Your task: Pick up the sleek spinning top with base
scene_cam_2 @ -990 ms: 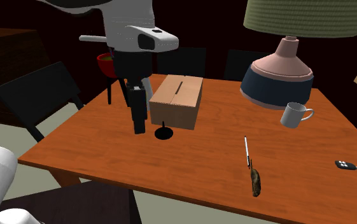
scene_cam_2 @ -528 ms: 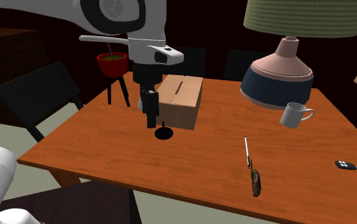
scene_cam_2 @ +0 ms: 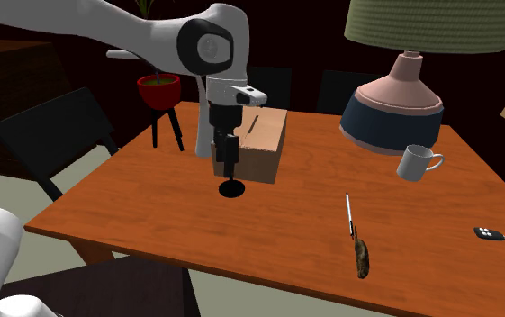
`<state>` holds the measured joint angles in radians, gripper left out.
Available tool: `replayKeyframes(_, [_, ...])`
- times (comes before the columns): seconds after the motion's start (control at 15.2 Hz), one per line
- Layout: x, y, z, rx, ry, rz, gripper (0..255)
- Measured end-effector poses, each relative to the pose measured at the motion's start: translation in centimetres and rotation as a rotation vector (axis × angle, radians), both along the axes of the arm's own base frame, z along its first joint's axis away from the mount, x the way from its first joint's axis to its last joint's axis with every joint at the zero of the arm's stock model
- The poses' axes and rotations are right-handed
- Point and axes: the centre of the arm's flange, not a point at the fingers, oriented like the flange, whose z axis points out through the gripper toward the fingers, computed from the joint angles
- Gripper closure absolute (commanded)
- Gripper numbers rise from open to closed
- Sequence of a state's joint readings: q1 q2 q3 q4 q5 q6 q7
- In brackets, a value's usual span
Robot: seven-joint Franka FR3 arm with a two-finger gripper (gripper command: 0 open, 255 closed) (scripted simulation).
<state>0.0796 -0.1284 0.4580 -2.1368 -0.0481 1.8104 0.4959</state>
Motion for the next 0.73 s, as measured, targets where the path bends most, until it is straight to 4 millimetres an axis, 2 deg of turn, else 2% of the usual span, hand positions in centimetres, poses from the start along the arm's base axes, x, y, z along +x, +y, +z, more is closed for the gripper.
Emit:
replayKeyframes(0.59, [4.1,9.4,-8.0,-0.045,0.034,0.012,0])
replayKeyframes(0.73, [4.9,10.2,-8.7,-0.099,0.070,0.005,0])
